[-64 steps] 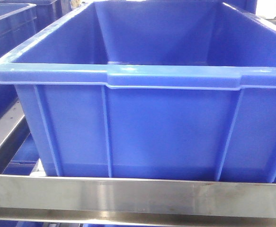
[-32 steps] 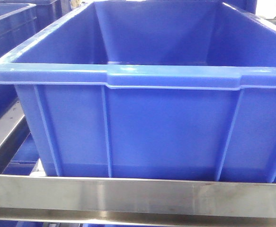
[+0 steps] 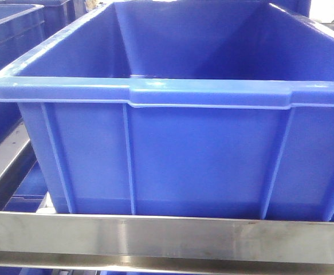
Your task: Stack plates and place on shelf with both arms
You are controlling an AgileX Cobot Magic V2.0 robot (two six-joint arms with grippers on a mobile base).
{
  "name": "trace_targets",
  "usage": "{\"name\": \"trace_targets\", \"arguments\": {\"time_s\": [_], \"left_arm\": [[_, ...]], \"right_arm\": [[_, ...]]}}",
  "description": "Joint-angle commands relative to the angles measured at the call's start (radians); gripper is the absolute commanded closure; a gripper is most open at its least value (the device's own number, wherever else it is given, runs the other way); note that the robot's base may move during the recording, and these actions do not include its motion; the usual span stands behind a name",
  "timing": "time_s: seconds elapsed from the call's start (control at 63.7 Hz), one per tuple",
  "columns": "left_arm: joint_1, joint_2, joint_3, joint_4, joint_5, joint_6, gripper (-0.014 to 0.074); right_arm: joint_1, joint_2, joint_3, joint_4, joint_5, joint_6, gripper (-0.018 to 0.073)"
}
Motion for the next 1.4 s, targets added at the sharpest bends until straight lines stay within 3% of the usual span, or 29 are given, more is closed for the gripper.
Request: {"name": "trace_targets", "arguments": {"time_s": [0.0, 0.188, 0.377, 0.455, 0.486, 0.722, 1.381], "left_arm": [[0.001, -0.02, 0.027, 0.004, -0.129, -0.014, 0.0516], [0.001, -0.108, 0.128, 0.062, -0.13, -0.113, 0.0516], [0.008, -0.134, 0.171, 0.057, -0.139, -0.113, 0.0516], [0.01, -0.134, 0.207, 0.016, -0.191, -0.111, 0.0516], [0.01, -0.136, 0.204, 0.007, -0.132, -0.109, 0.0516], [0.036, -0.136, 0.203, 0.01, -0.145, -0.088, 0.0516], [0.036, -0.136, 0.203, 0.01, -0.176, -0.086, 0.0516]], "right_arm": [[-0.006, -0.018, 0.001, -0.009, -0.092, 0.0, 0.051], [-0.006, -0.018, 0.001, -0.009, -0.092, 0.0, 0.051], [-0.006, -0.018, 0.001, -0.009, -0.092, 0.0, 0.051], [-0.006, -0.018, 0.001, -0.009, -0.091, 0.0, 0.051], [-0.006, -0.018, 0.001, -0.009, -0.091, 0.0, 0.051], [-0.006, -0.018, 0.001, -0.009, -0.09, 0.0, 0.051], [-0.006, -0.018, 0.001, -0.009, -0.09, 0.0, 0.051]]}}
